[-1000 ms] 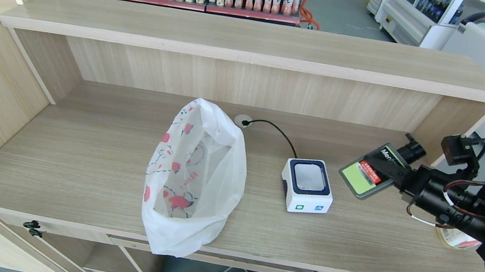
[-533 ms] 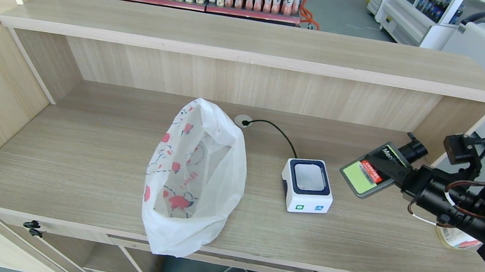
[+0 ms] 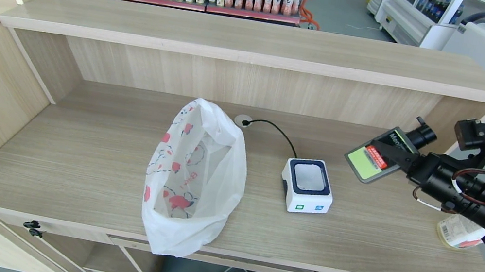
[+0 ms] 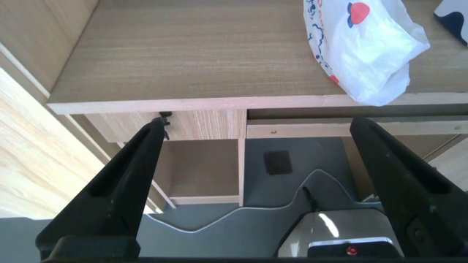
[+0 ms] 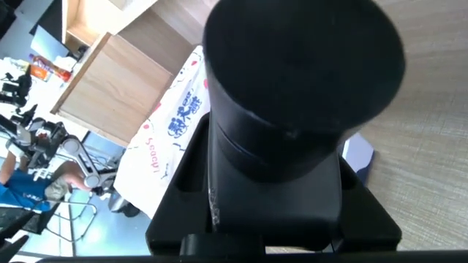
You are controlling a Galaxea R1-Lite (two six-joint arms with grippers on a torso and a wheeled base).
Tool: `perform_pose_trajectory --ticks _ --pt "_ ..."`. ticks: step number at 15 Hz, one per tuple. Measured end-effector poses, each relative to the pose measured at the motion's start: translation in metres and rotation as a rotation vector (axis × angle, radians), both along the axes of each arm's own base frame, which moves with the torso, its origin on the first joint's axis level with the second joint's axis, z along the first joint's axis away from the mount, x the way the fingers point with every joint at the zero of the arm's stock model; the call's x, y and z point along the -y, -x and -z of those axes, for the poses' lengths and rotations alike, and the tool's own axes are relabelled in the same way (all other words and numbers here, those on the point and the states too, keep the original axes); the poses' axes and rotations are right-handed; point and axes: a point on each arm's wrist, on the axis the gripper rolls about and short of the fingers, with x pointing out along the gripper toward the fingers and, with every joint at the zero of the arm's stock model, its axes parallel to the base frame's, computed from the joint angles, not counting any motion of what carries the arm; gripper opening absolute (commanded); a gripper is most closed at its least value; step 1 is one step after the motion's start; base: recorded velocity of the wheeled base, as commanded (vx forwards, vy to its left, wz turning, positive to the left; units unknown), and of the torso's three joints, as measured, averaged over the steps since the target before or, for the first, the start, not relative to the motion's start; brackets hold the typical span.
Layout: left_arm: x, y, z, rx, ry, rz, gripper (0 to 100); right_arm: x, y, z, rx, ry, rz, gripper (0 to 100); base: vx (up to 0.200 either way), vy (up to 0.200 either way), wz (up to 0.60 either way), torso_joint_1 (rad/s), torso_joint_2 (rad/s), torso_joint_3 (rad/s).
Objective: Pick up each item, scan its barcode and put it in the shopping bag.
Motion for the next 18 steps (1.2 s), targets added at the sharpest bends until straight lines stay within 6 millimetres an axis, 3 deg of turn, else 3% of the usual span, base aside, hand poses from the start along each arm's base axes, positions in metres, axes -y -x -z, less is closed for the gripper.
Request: perform_pose_trajectory --ticks 7,13,18 --pt "0.0 0.0 0.0 0.0 0.0 0.0 100 -0.001 0.0 0.013 0.072 0.109 0.014 0 0.0 0.0 0.0 0.0 0.0 0.0" --pt "0.0 0.0 0.0 0.0 0.0 0.0 100 -0.044 -0.006 0.021 0.138 0.085 0.003 0 0.0 0.0 0.0 0.0 0.0 0.0" --pt "0.0 0.0 0.0 0.0 0.0 0.0 100 -0.051 -0.008 0.029 0.108 0.091 -0.01 0 0.0 0.0 0.0 0.0 0.0 0.0"
